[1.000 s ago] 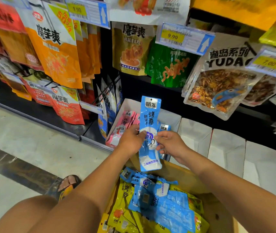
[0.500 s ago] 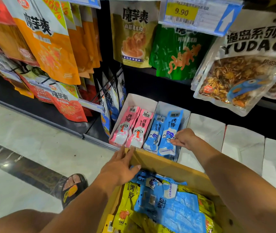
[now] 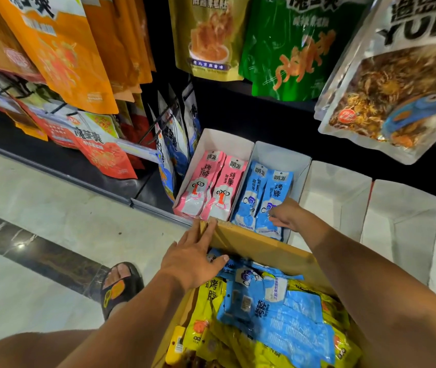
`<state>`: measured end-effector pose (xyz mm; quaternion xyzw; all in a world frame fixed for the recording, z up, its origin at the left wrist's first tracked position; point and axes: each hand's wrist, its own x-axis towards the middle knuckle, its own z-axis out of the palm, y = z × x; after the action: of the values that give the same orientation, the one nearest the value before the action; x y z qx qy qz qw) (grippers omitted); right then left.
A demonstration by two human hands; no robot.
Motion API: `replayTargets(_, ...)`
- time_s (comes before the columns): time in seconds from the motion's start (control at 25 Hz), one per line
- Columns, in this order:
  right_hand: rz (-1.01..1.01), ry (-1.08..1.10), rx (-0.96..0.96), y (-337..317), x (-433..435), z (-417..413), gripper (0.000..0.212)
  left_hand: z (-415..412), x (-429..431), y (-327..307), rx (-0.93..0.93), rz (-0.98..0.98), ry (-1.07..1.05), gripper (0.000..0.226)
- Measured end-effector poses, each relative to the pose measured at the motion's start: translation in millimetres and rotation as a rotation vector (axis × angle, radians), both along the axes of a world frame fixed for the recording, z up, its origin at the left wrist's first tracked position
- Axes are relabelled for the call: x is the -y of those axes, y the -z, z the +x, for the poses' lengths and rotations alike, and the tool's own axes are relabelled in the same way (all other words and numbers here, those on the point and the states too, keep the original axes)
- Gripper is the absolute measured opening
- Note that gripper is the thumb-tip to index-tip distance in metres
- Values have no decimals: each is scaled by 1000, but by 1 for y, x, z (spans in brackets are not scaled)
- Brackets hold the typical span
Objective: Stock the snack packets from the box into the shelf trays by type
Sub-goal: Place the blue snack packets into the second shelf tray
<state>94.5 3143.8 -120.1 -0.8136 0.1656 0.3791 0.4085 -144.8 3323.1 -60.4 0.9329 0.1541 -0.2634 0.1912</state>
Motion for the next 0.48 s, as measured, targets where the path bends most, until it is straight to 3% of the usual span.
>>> replayTargets(0.08, -26, -71, 37, -3, 0, -3, 50, 1, 0, 1, -9, 14, 8, 91)
replayTargets(0.32, -69, -229, 127, -14, 11, -16, 73, 3, -2, -3, -51, 62, 23, 87)
replayTargets(0.48, -155, -367, 340, -46, 25, -41, 61, 2, -1, -16, -33, 85, 30, 78)
